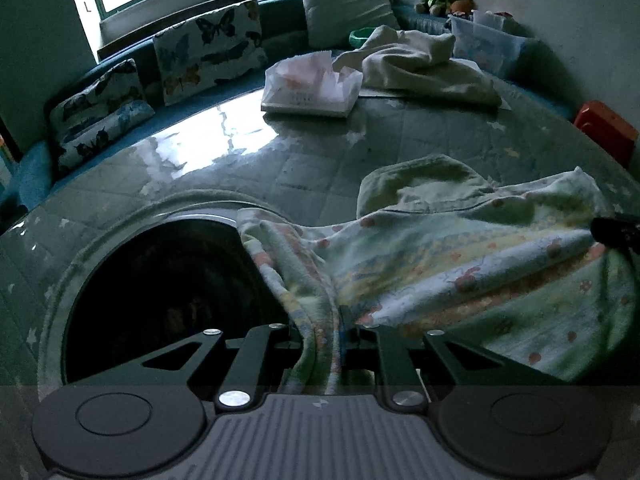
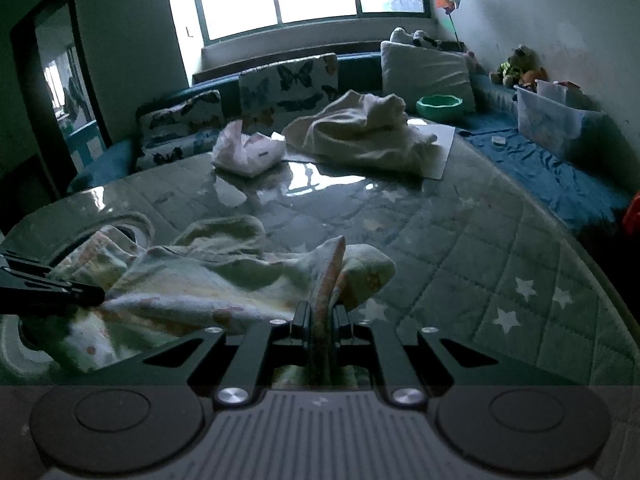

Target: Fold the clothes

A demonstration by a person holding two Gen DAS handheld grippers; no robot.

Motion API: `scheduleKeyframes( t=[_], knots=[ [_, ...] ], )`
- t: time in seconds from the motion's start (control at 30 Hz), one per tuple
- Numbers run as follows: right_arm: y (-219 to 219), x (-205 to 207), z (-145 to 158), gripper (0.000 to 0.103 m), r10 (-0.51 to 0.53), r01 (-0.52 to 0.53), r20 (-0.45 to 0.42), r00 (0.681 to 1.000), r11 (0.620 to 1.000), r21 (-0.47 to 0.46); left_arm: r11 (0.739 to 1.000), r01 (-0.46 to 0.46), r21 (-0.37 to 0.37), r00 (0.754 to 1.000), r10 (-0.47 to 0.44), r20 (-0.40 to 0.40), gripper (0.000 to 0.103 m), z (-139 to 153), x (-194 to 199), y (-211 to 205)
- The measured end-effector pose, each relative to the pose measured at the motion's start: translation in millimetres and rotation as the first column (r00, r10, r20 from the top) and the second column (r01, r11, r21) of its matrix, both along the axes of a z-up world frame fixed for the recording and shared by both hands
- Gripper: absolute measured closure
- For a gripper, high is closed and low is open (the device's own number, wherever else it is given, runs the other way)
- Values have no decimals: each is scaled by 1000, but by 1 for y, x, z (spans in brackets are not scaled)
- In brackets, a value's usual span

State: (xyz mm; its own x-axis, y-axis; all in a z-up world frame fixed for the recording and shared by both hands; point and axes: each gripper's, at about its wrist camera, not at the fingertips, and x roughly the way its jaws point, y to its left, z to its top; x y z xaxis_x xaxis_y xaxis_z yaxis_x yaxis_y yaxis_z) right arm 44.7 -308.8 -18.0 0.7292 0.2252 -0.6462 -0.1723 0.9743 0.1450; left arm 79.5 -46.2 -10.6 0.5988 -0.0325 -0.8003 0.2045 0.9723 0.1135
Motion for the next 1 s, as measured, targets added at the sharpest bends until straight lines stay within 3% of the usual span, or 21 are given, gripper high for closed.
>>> scheduleKeyframes(
  t=[0.43,1.0],
  knots=[
    [3,7,-22,87,-8,6,-42,999,999,-49,1000,1,-2,1000,-1,-16,86,-9,1,1],
    [4,-10,-21,86,54,-59,-54,997,994,-96,999,43,-13,999,-43,-21,86,-11,-14,9]
  ],
)
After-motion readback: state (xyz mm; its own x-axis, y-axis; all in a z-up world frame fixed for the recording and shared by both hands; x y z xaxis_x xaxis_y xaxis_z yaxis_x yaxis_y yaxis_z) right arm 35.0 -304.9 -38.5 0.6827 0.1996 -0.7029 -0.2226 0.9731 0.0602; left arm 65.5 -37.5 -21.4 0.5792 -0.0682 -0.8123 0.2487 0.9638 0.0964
